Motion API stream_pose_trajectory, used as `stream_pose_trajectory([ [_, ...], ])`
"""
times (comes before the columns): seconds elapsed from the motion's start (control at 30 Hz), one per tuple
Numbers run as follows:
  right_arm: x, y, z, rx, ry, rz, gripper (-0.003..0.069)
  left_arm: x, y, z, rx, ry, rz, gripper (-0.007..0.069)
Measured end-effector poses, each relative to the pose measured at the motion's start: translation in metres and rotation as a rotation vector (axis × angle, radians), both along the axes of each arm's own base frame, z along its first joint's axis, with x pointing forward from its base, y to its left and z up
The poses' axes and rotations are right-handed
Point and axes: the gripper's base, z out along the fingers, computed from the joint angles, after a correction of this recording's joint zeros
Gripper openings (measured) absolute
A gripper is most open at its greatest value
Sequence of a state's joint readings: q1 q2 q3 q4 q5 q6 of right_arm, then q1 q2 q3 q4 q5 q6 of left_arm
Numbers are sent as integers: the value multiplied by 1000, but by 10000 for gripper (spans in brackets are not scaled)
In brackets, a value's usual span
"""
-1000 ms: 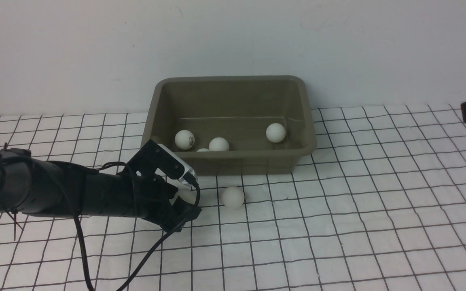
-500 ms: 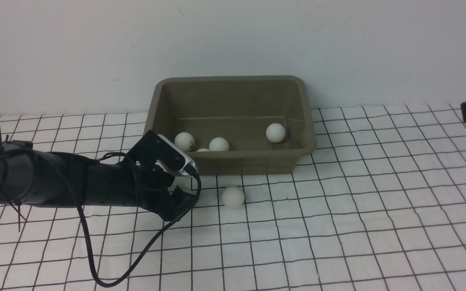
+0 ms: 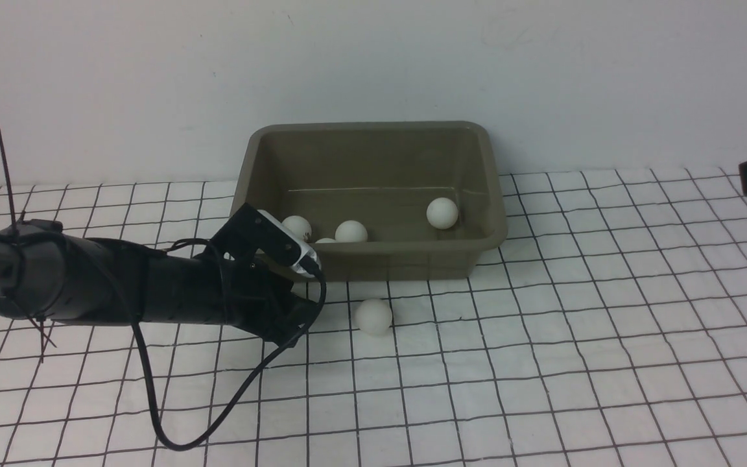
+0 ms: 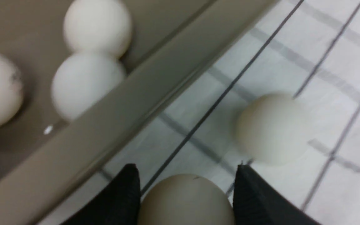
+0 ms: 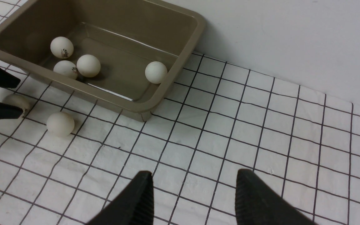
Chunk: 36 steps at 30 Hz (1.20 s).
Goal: Put the table tennis balls into the box on the white checkered tablecloth.
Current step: 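Reach for and grasp a ping pong ball on the table beside the basket, then drop the ball into the bin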
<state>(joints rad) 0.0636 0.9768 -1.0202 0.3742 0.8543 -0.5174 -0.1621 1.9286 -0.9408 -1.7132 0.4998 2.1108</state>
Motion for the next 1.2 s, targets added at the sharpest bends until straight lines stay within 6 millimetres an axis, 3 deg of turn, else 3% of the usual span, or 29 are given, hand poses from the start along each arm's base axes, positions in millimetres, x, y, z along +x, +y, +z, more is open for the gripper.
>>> stream_pose_trajectory([
  [0.3, 0, 0, 0, 0, -2, -1, 335, -17, -22, 43, -331, 13, -159, 343],
  [0.37, 0, 0, 0, 0, -2, -1, 335, -16, -24, 48, -335, -24, -208, 343],
  [0.7, 0, 0, -1, -1, 8, 3, 335, 39, -15, 85, -109, -289, -91, 343],
  [0.77, 0, 0, -1, -1, 8, 3, 335, 54, -12, 88, -43, -348, -71, 343],
  [1.0, 0, 0, -1, -1, 8, 3, 335, 83, -15, 64, -13, -340, -65, 349],
  [1.2, 0, 0, 0, 0, 2, 1, 335, 88, -8, 71, -66, -259, 104, 459],
])
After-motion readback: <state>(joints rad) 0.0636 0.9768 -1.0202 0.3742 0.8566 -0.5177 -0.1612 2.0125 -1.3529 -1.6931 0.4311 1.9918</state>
